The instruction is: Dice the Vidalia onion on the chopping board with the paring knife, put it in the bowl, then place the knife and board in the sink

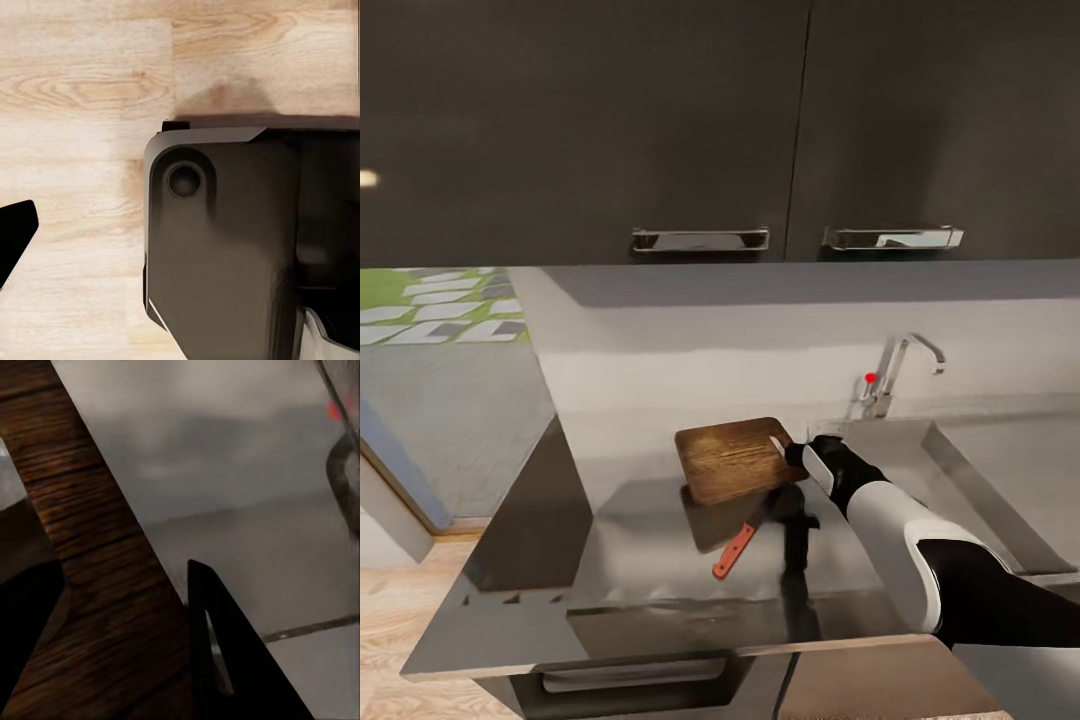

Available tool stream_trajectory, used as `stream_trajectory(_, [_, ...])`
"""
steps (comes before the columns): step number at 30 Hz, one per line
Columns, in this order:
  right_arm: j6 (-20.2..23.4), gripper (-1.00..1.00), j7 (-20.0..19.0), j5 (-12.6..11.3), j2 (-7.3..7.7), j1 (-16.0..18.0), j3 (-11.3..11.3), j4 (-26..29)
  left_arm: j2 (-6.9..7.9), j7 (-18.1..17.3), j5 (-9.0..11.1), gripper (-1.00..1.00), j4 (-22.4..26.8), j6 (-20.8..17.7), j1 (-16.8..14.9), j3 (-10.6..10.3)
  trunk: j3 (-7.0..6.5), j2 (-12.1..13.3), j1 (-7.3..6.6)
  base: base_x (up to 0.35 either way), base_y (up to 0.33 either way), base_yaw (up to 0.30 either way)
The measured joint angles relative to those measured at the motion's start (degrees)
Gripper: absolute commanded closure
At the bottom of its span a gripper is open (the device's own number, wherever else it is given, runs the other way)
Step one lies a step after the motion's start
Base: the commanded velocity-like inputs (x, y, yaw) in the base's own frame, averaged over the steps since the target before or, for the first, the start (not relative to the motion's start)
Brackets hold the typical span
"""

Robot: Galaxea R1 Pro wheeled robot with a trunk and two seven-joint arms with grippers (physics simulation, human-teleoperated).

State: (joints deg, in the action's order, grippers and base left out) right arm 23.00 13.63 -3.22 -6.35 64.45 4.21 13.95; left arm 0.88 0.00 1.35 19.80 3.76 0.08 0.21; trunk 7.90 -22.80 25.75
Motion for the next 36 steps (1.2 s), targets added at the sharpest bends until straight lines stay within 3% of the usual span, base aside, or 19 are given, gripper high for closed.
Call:
stream_trajectory(8, [0.0,1.0,0.1,-0.1,-0.01,0.0,0.2,0.0,0.0,0.0,0.1,-1.0,0.0,0.0,0.0,0.0,-0.33,0.0,0.0,0.0,0.0,-0.171])
stream_trajectory(23, [-0.1,1.0,0.3,-0.1,-0.22,0.0,0.1,0.0,0.0,0.0,0.1,-1.0,0.0,0.0,0.0,0.0,-0.38,0.0,0.0,0.0,0.0,-0.008])
stream_trajectory(30, [-0.1,1.0,6.6,-0.5,-1.28,0.0,0.1,-0.1,0.0,0.0,0.1,-1.0,-0.1,0.0,0.0,0.0,-0.38,0.0,0.0,0.0,0.0,0.0])
stream_trajectory(35, [0.0,1.0,10.0,-0.7,-3.51,0.0,0.4,1.1,0.0,0.0,0.1,-1.0,-0.1,0.0,0.0,0.0,-0.38,0.0,0.0,0.0,0.0,0.0])
stream_trajectory(36, [1.4,1.0,13.7,0.5,-3.56,0.0,0.6,3.7,0.0,0.0,0.1,-1.0,-0.1,0.0,0.0,0.0,-0.39,0.0,0.01,0.0,0.0,0.0])
